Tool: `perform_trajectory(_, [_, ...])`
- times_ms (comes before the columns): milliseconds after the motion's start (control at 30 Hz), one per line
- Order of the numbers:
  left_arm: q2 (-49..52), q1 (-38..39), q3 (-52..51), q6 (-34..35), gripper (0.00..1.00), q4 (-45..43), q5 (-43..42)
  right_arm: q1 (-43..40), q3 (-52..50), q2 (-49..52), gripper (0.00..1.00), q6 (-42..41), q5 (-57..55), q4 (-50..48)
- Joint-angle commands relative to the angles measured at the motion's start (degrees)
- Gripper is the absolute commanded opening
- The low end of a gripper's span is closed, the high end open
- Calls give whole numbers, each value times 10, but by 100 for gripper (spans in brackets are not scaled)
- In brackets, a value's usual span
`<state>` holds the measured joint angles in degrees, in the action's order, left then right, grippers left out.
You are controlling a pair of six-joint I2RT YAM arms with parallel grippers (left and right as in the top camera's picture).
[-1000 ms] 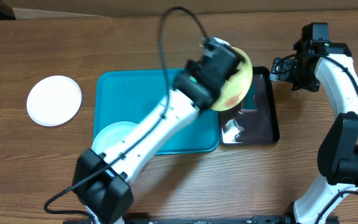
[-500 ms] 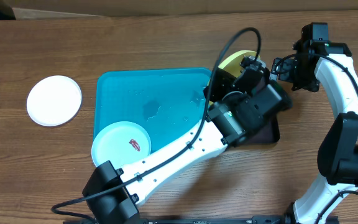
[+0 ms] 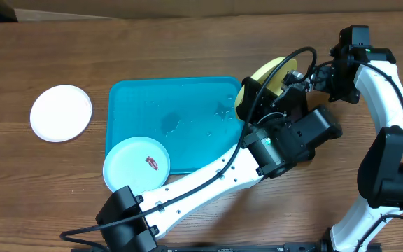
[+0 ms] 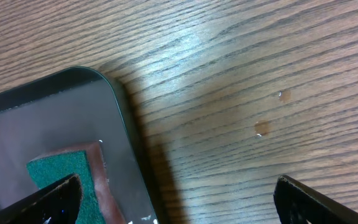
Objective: Clean dirty plates on tray and stack at the side
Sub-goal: 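Carry the yellow plate left and set it on the white plate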
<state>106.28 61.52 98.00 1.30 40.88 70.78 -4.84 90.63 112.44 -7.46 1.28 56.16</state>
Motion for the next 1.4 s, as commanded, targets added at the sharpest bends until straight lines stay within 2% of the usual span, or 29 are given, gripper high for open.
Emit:
perform_trajectory(0, [-19,-1,19,-1,4,-5,23,0,7,-5,100,-2,-1,-3])
perform_trajectory(500, [-19,-9,19,-1,4,-5,18,0,7,-5,100,-2,-2,-3])
perform_trajectory(767, [-19,-63,19,4,4,-6,9,0,7,-5,100,-2,-1,-3])
perform_trajectory(833, [-19,-87,19,4,4,-2,-14,0,7,-5,100,-2,-1,-3])
perform_trajectory(967, [-19,-139,19,35,4,39,-123,0,7,-5,100,-2,-1,-3])
perform_trajectory(1100, [-19,-228,19,125,4,112,-241,0,7,-5,100,-2,-2,-3])
perform_trajectory(1233, [-18,-369,19,200,4,175,-400,0,7,-5,100,-2,-1,-3])
perform_trajectory(1367, [-13,-546,15,206,4,205,-605,0,7,-5,100,-2,-1,-3])
